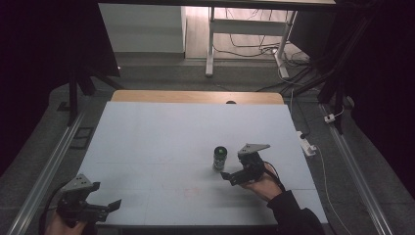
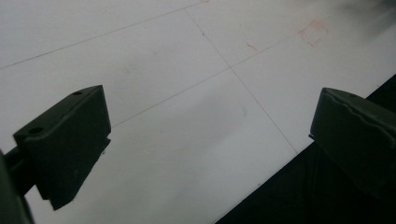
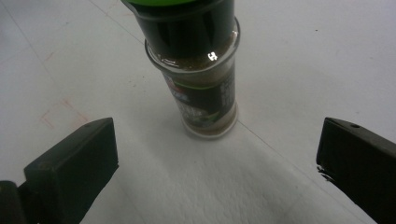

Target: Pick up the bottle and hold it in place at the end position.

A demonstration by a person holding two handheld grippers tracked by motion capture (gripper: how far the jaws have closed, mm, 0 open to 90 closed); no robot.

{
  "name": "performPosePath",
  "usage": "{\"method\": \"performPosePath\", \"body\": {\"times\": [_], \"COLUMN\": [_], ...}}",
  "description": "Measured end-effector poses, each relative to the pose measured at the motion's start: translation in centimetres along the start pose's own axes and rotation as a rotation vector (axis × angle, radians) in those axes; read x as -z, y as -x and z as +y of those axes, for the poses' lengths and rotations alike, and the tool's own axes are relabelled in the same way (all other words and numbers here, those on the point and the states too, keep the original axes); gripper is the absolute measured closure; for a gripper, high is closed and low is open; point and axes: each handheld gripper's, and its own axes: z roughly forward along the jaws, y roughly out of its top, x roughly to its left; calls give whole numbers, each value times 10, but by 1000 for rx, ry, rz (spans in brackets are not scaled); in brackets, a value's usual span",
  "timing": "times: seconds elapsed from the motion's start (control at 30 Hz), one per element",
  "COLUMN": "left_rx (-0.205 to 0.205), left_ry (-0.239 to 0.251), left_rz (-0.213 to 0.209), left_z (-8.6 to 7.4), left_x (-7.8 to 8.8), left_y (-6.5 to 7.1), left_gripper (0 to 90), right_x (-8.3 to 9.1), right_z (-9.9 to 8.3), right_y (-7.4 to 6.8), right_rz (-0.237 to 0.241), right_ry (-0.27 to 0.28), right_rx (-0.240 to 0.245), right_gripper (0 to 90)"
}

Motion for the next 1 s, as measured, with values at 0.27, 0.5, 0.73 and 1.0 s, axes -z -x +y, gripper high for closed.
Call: {"method": "performPosePath", "body": {"times": [0.27, 0.5, 0.73, 1.0], "left_rx": [-9, -14, -19, -21], "left_ry": [-8, -7, -12, -16], "left_rz": [6, 3, 2, 0], "left_z": [0, 0, 1, 1], "left_x": [-1, -1, -1, -2], "left_y": [1, 1, 2, 2], "left_gripper": [0, 0, 0, 0], "right_x": [-15, -25, -31, -32], "right_z": [5, 8, 11, 12], "right_y": [0, 2, 1, 1], "right_rz": [1, 10, 14, 15], "right_ry": [-5, -14, -20, -11], "right_rx": [31, 52, 93, 159], "right_gripper": [0, 101, 262, 434]}}
